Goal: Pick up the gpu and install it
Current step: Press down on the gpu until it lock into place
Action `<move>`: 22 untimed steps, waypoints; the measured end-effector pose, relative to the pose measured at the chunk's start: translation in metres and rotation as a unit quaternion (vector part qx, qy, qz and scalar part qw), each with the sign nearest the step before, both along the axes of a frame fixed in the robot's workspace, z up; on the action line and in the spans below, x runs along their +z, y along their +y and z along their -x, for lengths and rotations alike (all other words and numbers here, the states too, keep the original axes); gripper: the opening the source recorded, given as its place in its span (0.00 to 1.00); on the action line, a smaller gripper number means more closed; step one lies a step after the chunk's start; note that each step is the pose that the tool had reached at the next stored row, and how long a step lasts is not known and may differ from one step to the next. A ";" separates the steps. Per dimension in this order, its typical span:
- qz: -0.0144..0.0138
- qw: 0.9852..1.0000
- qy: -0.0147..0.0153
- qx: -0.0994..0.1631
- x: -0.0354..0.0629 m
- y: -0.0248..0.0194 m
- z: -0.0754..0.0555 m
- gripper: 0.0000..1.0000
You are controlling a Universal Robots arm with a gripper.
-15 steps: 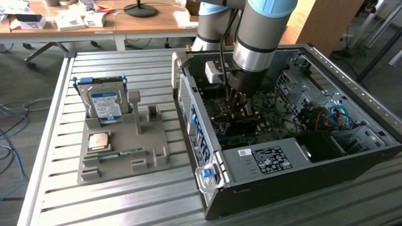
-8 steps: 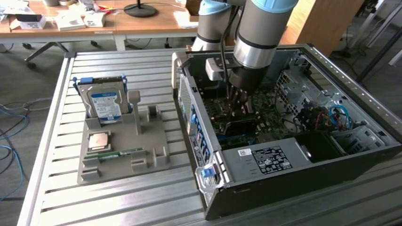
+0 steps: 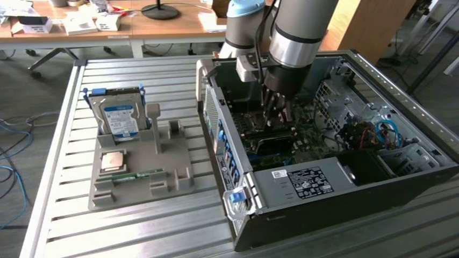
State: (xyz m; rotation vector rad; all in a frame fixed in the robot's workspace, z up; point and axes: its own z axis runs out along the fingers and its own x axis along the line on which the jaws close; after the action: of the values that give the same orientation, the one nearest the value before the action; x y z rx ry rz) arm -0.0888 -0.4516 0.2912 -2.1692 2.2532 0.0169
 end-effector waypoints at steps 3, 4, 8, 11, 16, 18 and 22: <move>0.000 1.000 0.000 0.000 0.0072 0.0000 0.000 0.11; 0.000 1.000 0.000 0.000 0.0094 0.0000 0.000 0.11; 0.000 1.000 0.000 0.000 0.0155 0.0000 0.000 0.11; 0.000 1.000 0.000 0.000 0.0217 0.0000 0.000 0.11; 0.000 1.000 0.000 0.000 0.0297 0.0000 0.000 0.11; 0.000 1.000 -0.001 0.000 0.0305 0.0000 0.000 0.11; 0.000 1.000 -0.001 0.000 0.0306 0.0000 0.000 0.11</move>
State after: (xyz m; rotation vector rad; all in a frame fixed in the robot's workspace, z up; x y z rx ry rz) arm -0.0888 -0.4516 0.3218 -2.1688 2.2525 0.0158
